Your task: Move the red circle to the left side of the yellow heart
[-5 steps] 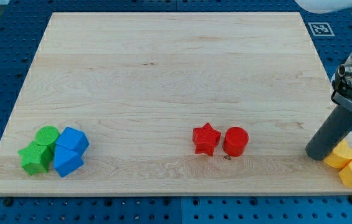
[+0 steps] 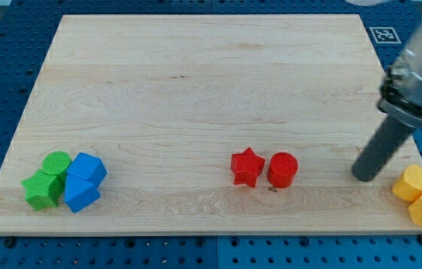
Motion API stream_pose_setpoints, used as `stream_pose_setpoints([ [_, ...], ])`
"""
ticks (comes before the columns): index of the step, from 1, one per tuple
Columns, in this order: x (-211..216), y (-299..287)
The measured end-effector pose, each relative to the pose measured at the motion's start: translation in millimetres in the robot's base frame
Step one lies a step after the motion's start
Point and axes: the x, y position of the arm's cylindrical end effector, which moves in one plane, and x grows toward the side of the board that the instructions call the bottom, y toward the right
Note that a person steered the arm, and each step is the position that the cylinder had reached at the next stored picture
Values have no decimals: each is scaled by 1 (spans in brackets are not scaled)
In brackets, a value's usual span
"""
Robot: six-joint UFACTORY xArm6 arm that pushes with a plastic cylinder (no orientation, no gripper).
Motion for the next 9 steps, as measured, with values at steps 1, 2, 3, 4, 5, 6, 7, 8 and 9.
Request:
stream_pose_setpoints([
  [1,-16,-20],
  [2,-14,-23],
  [3,12,-23],
  [4,34,-23],
  [5,39,-23],
  [6,39,-23],
  [7,44,-36],
  [8,44,-57],
  [9,54,-67],
])
